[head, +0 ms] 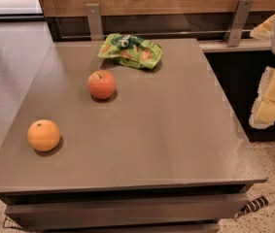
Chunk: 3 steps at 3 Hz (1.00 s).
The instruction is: Pick orange
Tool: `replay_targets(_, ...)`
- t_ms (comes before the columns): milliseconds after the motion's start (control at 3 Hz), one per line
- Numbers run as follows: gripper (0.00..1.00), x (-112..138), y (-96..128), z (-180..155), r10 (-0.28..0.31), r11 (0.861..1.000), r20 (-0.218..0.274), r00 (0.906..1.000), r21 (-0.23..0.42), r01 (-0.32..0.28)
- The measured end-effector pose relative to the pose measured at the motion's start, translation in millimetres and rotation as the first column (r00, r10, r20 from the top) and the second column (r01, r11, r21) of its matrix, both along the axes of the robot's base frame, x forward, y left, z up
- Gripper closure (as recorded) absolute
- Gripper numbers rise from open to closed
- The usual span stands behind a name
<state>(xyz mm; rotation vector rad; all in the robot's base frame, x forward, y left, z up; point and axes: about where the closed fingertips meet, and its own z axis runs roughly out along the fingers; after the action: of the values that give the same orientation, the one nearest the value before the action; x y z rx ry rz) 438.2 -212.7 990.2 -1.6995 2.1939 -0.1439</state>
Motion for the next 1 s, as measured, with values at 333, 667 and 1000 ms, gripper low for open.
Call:
replay_targets(333,0.0,0.9,2.3,-1.3,0.003,1.0,0.001,1.0,0.011,-0.003)
replay_targets(667,0.0,10.3,26.3,-14.1,0.032,0.992,0.012,0.9994,0.125,-0.033)
replay_targets(1000,0.0,20.8,59.7,-44.0,0.087,0.955,0.03,0.9958,0.283,-0.092)
